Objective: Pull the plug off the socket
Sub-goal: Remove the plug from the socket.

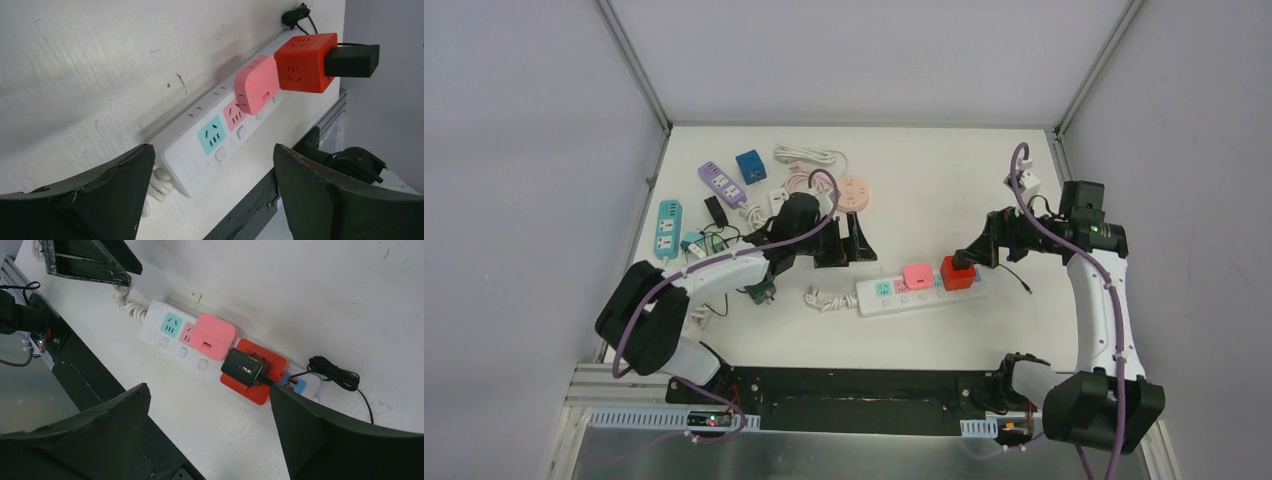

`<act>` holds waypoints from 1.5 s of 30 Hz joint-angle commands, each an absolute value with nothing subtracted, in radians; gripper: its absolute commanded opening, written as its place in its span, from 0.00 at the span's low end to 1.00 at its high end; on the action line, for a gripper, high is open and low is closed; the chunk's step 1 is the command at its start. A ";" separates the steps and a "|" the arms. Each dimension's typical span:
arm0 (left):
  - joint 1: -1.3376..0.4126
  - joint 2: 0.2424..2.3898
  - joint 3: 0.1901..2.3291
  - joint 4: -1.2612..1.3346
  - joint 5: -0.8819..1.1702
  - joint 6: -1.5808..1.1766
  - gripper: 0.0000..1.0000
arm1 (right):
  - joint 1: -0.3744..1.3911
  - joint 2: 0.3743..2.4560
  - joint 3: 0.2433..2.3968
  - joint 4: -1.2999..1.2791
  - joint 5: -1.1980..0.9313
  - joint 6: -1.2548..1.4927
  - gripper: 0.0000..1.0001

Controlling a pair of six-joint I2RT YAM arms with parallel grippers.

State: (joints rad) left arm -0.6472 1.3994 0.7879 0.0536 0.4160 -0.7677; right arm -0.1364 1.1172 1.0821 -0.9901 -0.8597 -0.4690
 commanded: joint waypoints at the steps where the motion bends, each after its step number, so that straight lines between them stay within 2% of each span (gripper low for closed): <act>1: -0.661 1.524 0.881 0.202 0.515 -0.737 0.90 | -0.202 1.041 1.036 -0.955 -0.893 -0.479 0.92; 10: -0.706 1.869 1.064 0.346 0.686 -0.763 0.85 | -0.323 0.992 0.939 -0.908 -0.928 -0.473 0.89; 14: -0.733 1.969 1.146 0.365 0.736 -0.786 0.83 | -0.339 0.988 0.925 -0.896 -0.938 -0.466 0.88; 18: -0.747 2.022 1.177 0.423 0.785 -0.840 0.77 | -0.347 0.988 0.915 -0.887 -0.940 -0.462 0.88; 29: -0.772 2.019 1.105 0.626 0.800 -0.985 0.63 | -0.351 1.009 0.898 -0.871 -0.956 -0.461 0.86; 33: -0.782 1.989 1.078 0.660 0.774 -1.000 0.61 | -0.353 1.012 0.895 -0.870 -0.962 -0.463 0.86; 45: -0.857 1.849 1.055 0.482 0.638 -0.720 0.58 | -0.353 1.011 0.884 -0.864 -0.966 -0.463 0.85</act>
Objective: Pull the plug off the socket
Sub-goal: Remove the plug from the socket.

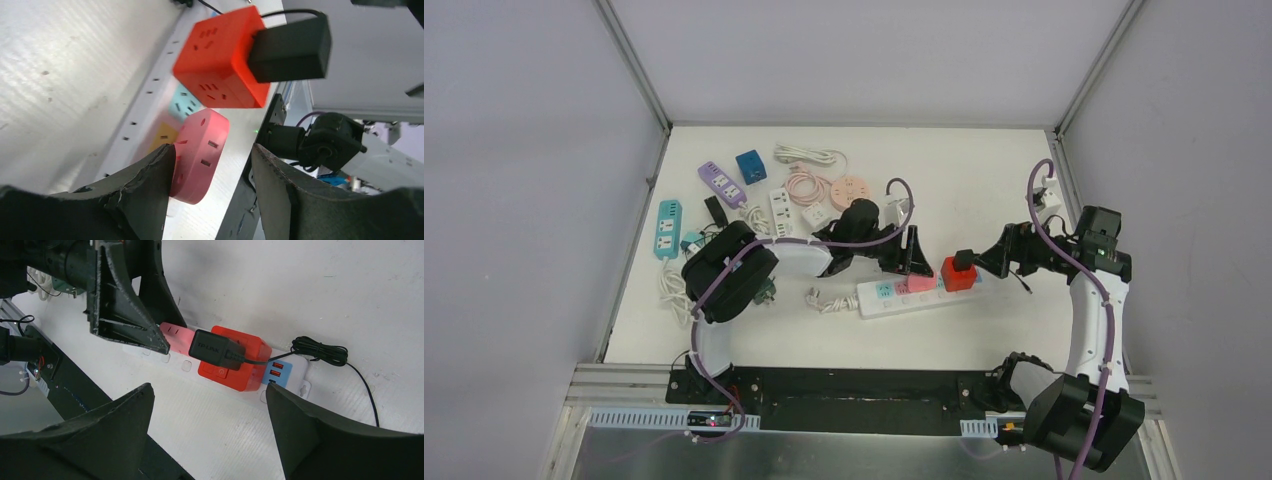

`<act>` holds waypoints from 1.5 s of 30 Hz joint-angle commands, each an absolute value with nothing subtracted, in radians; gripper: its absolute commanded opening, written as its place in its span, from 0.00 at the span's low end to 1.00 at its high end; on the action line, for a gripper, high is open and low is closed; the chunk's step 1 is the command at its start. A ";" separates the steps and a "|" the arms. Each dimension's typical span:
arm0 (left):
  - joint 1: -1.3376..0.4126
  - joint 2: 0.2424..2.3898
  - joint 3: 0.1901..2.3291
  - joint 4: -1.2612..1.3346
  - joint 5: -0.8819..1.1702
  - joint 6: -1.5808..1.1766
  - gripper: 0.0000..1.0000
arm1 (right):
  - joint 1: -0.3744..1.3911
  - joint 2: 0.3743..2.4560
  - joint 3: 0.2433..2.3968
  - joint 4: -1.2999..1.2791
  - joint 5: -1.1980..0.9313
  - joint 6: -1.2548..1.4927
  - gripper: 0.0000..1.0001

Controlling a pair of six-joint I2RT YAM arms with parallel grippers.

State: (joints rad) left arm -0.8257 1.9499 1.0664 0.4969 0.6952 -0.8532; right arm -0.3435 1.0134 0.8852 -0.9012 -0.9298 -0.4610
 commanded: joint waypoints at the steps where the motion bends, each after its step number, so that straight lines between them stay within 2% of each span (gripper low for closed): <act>1: -0.861 1.841 1.051 0.477 0.630 -0.705 0.57 | -0.353 1.011 0.883 -0.864 -0.965 -0.462 0.85; 5: -0.886 1.818 1.041 0.446 0.597 -0.618 0.54 | -0.353 1.012 0.880 -0.857 -0.956 -0.455 0.85; 13: -0.959 1.777 1.090 0.209 0.406 -0.354 0.57 | -0.353 1.022 0.879 -0.854 -0.959 -0.447 0.85; 24: -1.046 1.761 1.137 0.139 0.234 -0.132 0.56 | -0.353 1.032 0.878 -0.846 -0.933 -0.440 0.84; 30: -1.080 1.781 1.166 0.118 0.154 -0.054 0.55 | -0.367 1.052 0.871 -0.804 -0.866 -0.384 0.77; 34: -1.090 1.791 1.176 0.103 0.135 -0.022 0.53 | -0.397 1.103 0.876 -0.796 -0.863 -0.360 0.69; 38: -1.095 1.810 1.188 0.092 0.129 -0.009 0.47 | -0.415 1.157 0.888 -0.797 -0.852 -0.350 0.54; 42: -1.101 1.830 1.203 0.092 0.127 0.016 0.46 | -0.417 1.204 0.899 -0.801 -0.818 -0.355 0.36; 45: -1.104 1.840 1.213 0.092 0.131 0.023 0.45 | -0.420 1.262 0.924 -0.837 -0.748 -0.410 0.16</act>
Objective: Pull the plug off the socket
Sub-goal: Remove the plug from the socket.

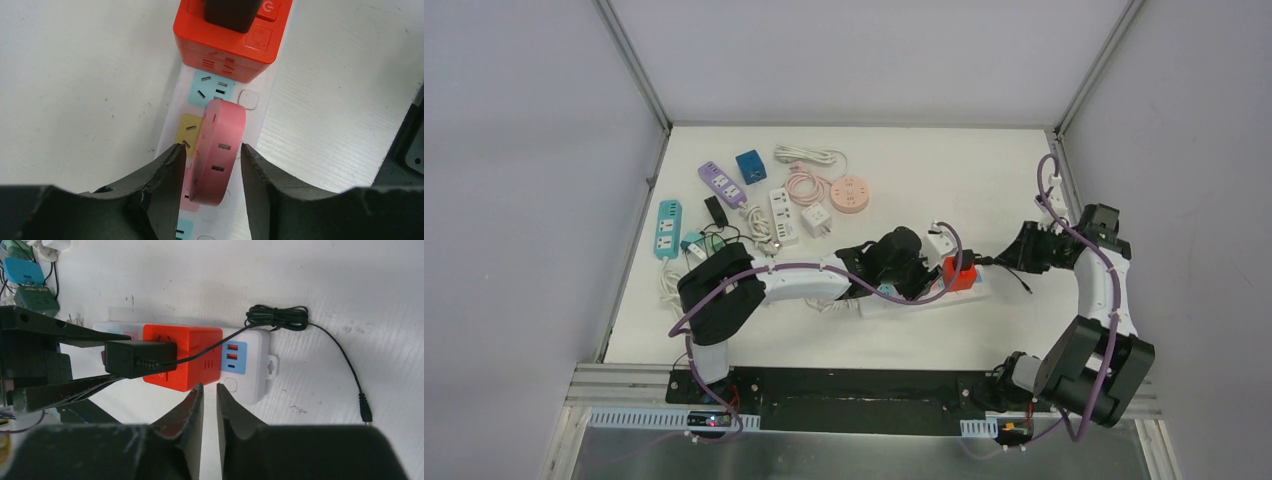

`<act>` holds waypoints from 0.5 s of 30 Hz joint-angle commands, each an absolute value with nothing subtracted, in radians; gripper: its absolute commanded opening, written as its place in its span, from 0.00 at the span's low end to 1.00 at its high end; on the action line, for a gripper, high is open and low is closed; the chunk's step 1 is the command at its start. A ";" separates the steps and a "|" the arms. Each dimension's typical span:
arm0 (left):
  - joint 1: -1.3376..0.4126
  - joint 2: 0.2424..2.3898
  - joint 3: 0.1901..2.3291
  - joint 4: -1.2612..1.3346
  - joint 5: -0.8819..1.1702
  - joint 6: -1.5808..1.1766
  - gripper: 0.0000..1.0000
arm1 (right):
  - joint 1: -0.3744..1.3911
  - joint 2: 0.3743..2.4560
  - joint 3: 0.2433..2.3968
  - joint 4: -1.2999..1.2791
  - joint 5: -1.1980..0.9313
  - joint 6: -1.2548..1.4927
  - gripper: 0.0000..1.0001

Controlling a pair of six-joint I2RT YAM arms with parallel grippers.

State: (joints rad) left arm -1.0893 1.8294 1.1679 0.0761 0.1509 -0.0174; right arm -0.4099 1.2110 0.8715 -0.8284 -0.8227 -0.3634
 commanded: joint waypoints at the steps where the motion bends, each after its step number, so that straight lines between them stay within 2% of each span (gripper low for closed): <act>1: -1.105 1.841 1.215 0.092 0.133 0.024 0.44 | -0.422 1.292 0.933 -0.855 -0.743 -0.434 0.12; 4: -1.108 1.845 1.214 0.092 0.136 0.033 0.43 | -0.423 1.392 0.970 -0.936 -0.765 -0.507 0.06; 8: -1.109 1.849 1.213 0.092 0.137 0.042 0.40 | -0.419 1.505 1.020 -1.009 -0.799 -0.571 0.05; 15: -1.110 1.877 1.236 0.061 0.140 0.052 0.25 | -0.365 1.684 1.095 -1.100 -0.813 -0.629 0.05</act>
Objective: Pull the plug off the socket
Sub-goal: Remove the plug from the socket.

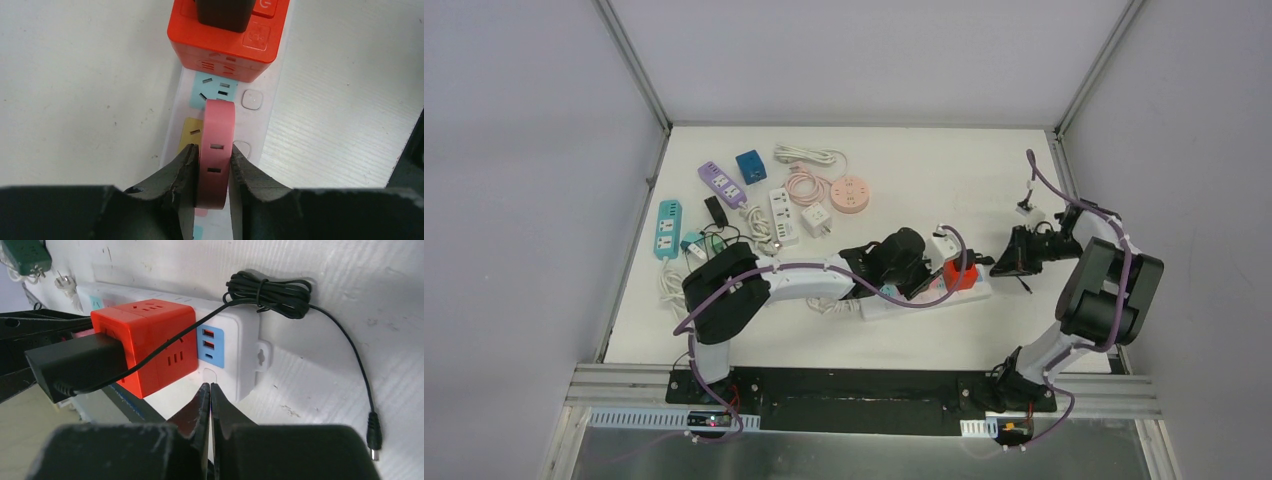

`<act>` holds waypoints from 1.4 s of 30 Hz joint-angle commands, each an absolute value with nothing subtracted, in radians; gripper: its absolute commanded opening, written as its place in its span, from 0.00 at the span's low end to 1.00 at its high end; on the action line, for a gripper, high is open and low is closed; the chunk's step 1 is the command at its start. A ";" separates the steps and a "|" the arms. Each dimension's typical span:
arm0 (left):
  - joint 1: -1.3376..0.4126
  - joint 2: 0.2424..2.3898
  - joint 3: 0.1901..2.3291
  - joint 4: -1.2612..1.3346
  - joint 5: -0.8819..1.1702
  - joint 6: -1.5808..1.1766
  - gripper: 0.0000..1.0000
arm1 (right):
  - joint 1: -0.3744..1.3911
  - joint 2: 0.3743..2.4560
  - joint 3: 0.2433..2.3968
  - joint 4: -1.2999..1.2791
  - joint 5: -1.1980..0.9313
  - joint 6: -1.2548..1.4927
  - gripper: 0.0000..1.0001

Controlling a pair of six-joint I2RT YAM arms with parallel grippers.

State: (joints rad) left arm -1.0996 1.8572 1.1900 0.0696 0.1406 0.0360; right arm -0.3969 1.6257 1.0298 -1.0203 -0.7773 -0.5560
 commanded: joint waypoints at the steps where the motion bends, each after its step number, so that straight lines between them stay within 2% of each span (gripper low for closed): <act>1: -1.110 1.879 1.237 0.060 0.138 0.052 0.25 | -0.356 1.705 1.106 -1.111 -0.816 -0.635 0.05; 6: -1.111 1.881 1.238 0.057 0.136 0.059 0.18 | -0.296 1.777 1.134 -1.126 -0.806 -0.625 0.05; 11: -1.112 1.886 1.242 0.050 0.138 0.067 0.00 | -0.280 1.817 1.132 -1.075 -0.733 -0.557 0.04; 23: -1.178 1.889 1.236 0.020 0.048 0.292 0.00 | -0.249 1.857 1.108 -0.976 -0.546 -0.439 0.03; 32: -1.133 1.907 1.261 0.052 0.156 0.022 0.00 | -0.246 1.866 1.102 -0.952 -0.495 -0.412 0.03; 39: -1.203 1.907 1.277 -0.043 -0.127 0.276 0.00 | -0.242 1.870 1.101 -0.944 -0.482 -0.405 0.02; 42: -1.210 1.904 1.284 -0.056 -0.136 0.280 0.00 | -0.238 1.871 1.101 -0.941 -0.473 -0.404 0.02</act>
